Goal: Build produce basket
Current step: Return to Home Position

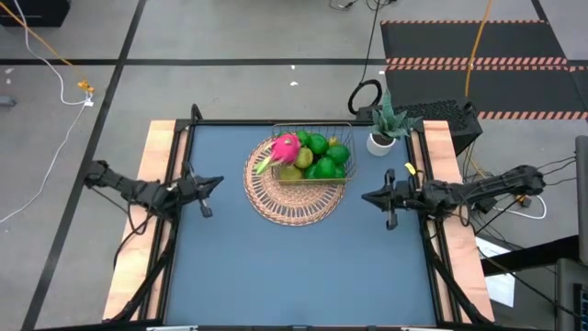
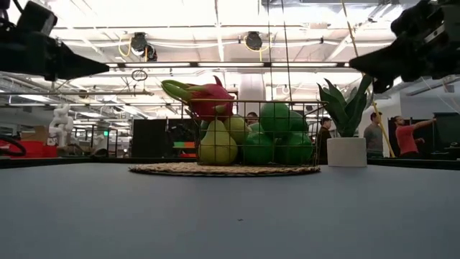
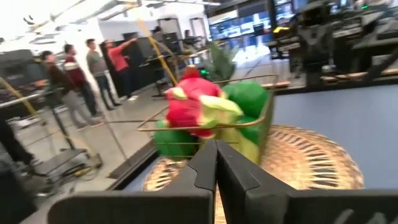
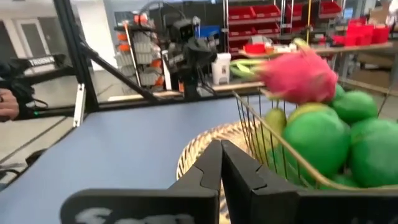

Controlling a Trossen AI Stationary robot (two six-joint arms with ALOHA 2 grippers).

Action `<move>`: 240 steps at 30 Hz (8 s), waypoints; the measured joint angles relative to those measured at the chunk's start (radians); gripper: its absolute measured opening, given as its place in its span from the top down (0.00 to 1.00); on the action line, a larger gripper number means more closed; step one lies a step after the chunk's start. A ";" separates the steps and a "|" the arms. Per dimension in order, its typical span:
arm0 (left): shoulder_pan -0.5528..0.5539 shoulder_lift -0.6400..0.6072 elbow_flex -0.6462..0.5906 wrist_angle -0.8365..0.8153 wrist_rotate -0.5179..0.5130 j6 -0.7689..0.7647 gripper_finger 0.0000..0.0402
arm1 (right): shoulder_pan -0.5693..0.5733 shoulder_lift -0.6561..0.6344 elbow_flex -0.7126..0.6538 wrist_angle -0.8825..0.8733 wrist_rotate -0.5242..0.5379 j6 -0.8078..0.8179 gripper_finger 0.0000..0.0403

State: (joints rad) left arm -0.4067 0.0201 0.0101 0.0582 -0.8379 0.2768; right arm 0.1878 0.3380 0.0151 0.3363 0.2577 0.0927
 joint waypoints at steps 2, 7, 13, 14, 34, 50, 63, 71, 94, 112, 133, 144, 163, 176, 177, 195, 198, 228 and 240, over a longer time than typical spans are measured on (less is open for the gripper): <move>0.047 0.000 0.000 0.003 0.038 0.016 0.97 | -0.004 0.031 0.000 -0.001 -0.001 0.012 1.00; 0.184 0.000 0.001 0.015 0.196 0.026 0.99 | -0.006 0.078 0.000 0.020 0.029 0.015 1.00; 0.307 0.000 0.000 0.030 0.317 -0.011 0.96 | -0.040 0.029 0.097 -0.086 0.078 0.044 1.00; 0.320 0.000 0.000 0.039 0.343 -0.013 0.96 | -0.056 0.039 0.147 -0.145 0.071 0.075 1.00; 0.423 0.000 0.000 0.097 0.475 0.003 0.96 | -0.075 0.095 0.158 -0.102 -0.132 0.048 1.00; 0.423 -0.003 0.004 0.180 0.600 0.009 0.99 | -0.043 0.130 0.234 -0.137 -0.281 0.002 1.00; 0.424 -0.001 0.038 0.074 0.571 0.002 0.99 | -0.056 -0.021 0.031 0.131 -0.260 0.137 1.00; 0.424 0.000 0.039 0.067 0.469 -0.053 0.92 | 0.004 0.063 0.030 0.190 -0.261 0.045 1.00; 0.424 0.000 0.039 0.066 0.470 -0.070 0.89 | 0.099 0.268 0.374 -0.219 -0.180 -0.074 1.00; 0.424 0.000 0.038 0.068 0.470 -0.073 0.89 | 0.073 0.007 0.188 -0.160 -0.130 -0.082 1.00; 0.424 0.000 0.038 0.068 0.470 -0.072 0.89 | 0.074 -0.033 0.004 0.063 -0.129 0.010 1.00; 0.424 0.000 0.038 0.067 0.470 -0.072 0.89 | 0.074 -0.034 0.002 0.063 -0.129 0.024 1.00; 0.424 0.000 0.038 0.067 0.470 -0.072 0.89 | 0.074 -0.034 0.000 0.063 -0.129 0.023 1.00; 0.424 0.000 0.038 0.067 0.470 -0.072 0.89 | 0.074 -0.034 0.000 0.063 -0.129 0.023 1.00; 0.424 0.000 0.038 0.067 0.470 -0.072 0.89 | 0.074 -0.034 0.000 0.063 -0.129 0.023 1.00; 0.424 -0.001 0.038 0.066 0.470 -0.072 0.89 | 0.074 -0.034 0.000 0.063 -0.129 0.023 1.00; 0.424 0.000 0.038 0.066 0.470 -0.072 0.89 | 0.074 -0.034 0.000 0.063 -0.129 0.023 1.00; 0.424 0.000 0.038 0.067 0.470 -0.072 0.89 | 0.074 -0.034 0.000 0.063 -0.129 0.023 1.00; 0.424 0.000 0.038 0.066 0.470 -0.072 0.89 | 0.074 -0.034 0.000 0.063 -0.129 0.023 1.00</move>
State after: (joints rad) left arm 0.0174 0.0196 0.0479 0.1246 -0.3680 0.2050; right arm 0.2619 0.3042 0.0151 0.3996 0.1291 0.1155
